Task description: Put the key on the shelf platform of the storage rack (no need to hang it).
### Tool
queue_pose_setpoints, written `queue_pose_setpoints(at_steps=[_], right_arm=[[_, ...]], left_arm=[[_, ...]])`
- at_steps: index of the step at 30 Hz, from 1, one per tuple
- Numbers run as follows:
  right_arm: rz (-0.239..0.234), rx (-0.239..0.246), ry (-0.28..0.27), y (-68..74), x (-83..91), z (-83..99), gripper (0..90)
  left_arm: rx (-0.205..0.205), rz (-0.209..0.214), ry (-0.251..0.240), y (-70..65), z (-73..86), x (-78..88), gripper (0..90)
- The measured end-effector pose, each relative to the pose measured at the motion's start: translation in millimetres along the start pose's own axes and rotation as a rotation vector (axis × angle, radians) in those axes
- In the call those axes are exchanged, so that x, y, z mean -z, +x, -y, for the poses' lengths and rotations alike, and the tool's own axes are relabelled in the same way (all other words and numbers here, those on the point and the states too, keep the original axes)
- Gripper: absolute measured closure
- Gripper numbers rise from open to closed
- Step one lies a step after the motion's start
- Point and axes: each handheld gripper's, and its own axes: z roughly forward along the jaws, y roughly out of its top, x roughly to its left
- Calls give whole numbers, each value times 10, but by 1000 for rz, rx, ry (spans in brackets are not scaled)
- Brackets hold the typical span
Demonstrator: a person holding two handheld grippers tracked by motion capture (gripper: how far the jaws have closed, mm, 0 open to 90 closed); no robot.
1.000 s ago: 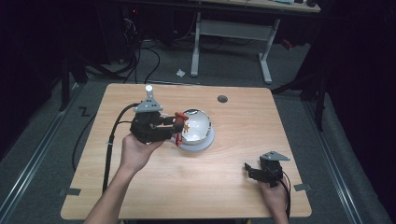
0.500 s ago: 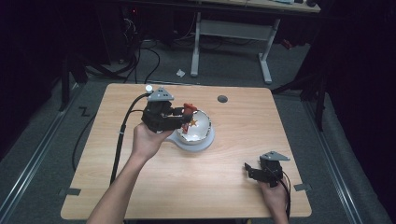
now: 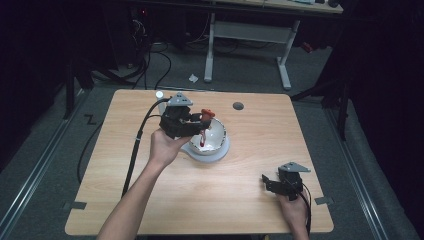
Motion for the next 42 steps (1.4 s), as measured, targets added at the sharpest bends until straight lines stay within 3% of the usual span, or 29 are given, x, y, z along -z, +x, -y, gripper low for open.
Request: queue_pose_setpoints(at_steps=[8, 14, 29, 42], right_arm=[[0, 2, -1, -1, -2, -2, 269], [0, 2, 0, -1, -3, -2, 269], [0, 0, 0, -1, -1, 0, 269], [-1, 1, -1, -2, -1, 0, 269]], left_arm=[[-30, -15, 35, -12, 46, -174, 611], [-16, -28, 56, 48, 91, -299, 611], [-35, -42, 112, 93, 208, -521, 611], [-1, -54, 149, 159, 393, -700, 610]])
